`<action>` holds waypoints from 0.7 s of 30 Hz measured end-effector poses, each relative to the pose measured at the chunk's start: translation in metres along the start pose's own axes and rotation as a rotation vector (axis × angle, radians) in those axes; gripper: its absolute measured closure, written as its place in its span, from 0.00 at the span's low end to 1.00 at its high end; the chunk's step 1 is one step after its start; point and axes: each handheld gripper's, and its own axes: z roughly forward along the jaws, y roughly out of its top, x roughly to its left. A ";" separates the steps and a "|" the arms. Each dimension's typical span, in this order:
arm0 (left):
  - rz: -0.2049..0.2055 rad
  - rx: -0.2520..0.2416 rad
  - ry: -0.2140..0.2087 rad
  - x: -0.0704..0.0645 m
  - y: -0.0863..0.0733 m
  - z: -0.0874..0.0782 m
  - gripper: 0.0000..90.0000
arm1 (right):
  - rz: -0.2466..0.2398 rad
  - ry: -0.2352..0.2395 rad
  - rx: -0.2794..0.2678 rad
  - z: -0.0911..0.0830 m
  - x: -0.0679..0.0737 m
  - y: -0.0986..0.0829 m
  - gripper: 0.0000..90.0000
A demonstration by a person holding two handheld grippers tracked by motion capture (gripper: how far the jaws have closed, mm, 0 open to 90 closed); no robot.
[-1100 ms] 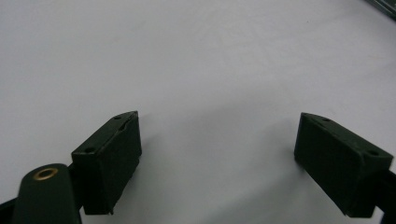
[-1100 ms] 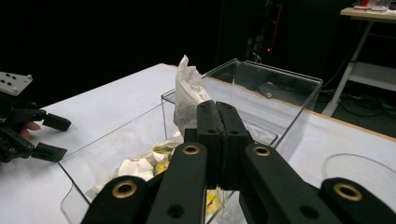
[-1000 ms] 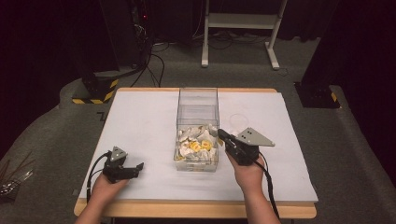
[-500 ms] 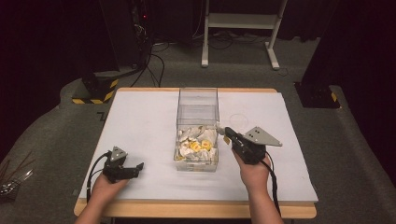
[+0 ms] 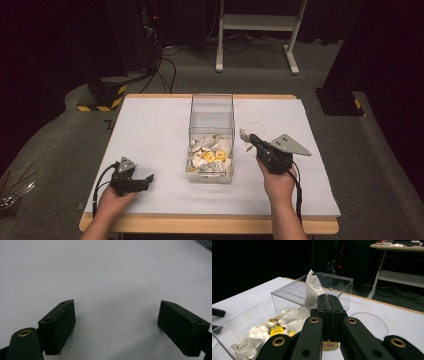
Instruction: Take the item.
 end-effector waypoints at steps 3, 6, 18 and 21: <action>-0.001 0.000 -0.001 0.000 0.000 0.000 0.17 | 0.012 -0.015 -0.005 -0.002 -0.006 0.000 1.00; -0.006 -0.003 -0.006 0.001 0.000 0.000 0.17 | 0.019 -0.042 -0.006 -0.006 -0.014 0.000 1.00; -0.007 -0.006 -0.005 0.001 -0.001 0.000 0.18 | 0.060 -0.088 -0.020 -0.009 -0.043 0.001 1.00; -0.006 -0.006 -0.004 0.001 -0.001 0.000 0.18 | 0.062 -0.093 -0.020 -0.008 -0.047 0.001 1.00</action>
